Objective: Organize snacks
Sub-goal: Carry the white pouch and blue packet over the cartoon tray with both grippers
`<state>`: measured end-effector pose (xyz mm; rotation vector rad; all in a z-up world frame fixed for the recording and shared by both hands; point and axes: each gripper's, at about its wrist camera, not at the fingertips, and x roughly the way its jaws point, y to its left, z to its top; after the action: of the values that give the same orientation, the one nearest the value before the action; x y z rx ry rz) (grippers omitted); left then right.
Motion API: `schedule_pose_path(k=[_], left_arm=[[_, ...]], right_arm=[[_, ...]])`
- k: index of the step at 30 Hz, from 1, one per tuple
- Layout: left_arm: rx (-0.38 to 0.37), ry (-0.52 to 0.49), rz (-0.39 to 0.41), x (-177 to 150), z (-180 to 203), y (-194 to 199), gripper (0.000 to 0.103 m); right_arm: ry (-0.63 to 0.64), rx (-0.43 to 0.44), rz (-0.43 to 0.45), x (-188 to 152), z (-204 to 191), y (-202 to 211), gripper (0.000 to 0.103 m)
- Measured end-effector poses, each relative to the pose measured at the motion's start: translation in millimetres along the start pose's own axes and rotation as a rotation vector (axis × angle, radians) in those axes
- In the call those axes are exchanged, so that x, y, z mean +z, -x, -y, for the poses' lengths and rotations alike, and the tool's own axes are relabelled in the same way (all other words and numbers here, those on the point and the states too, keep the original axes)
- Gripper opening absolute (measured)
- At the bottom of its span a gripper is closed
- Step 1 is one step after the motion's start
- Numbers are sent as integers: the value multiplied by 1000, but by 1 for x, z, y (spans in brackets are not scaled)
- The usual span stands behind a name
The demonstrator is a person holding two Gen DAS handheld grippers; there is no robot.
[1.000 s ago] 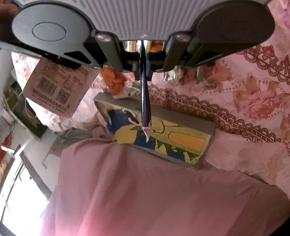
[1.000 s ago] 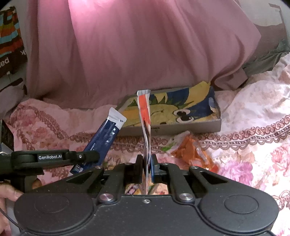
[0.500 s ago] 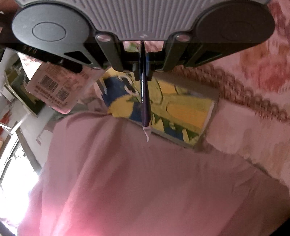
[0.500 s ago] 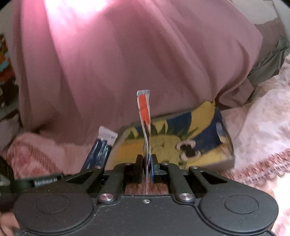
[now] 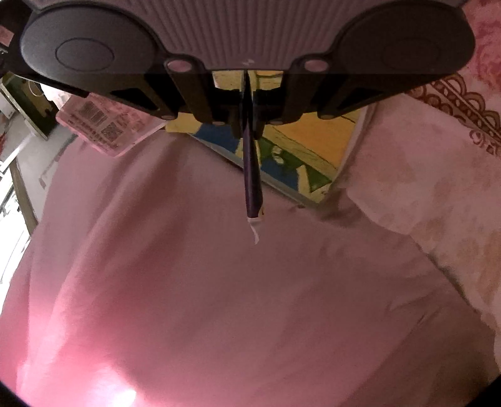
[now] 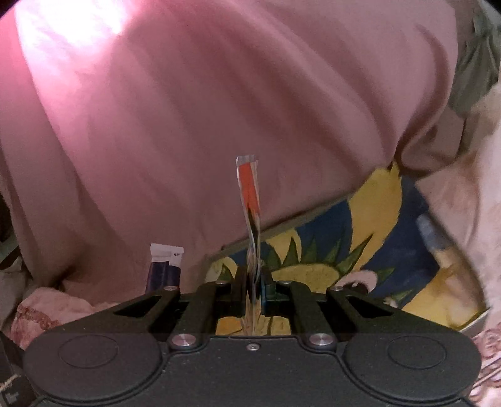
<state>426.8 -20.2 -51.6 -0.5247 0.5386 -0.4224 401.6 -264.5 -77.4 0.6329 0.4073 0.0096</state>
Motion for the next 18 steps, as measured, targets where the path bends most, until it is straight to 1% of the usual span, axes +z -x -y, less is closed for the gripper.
schedule_pose_path(k=[4, 8, 12, 16, 18], left_arm=[[-20, -6, -28, -9, -10, -20, 5], [-25, 20, -70, -17, -21, -39, 5], [0, 31, -96, -23, -29, -49, 5], [24, 4, -112, -25, -28, -53, 5], [52, -16, -121, -26, -27, -59, 6]], right_arm=[[-33, -1, -32, -9, 3, -25, 8], [-46, -10, -47, -16, 7, -37, 9], [-16, -57, -67, -22, 9, -45, 10], [15, -112, -91, -25, 12, -46, 17], [46, -153, -102, -24, 9, -45, 20]])
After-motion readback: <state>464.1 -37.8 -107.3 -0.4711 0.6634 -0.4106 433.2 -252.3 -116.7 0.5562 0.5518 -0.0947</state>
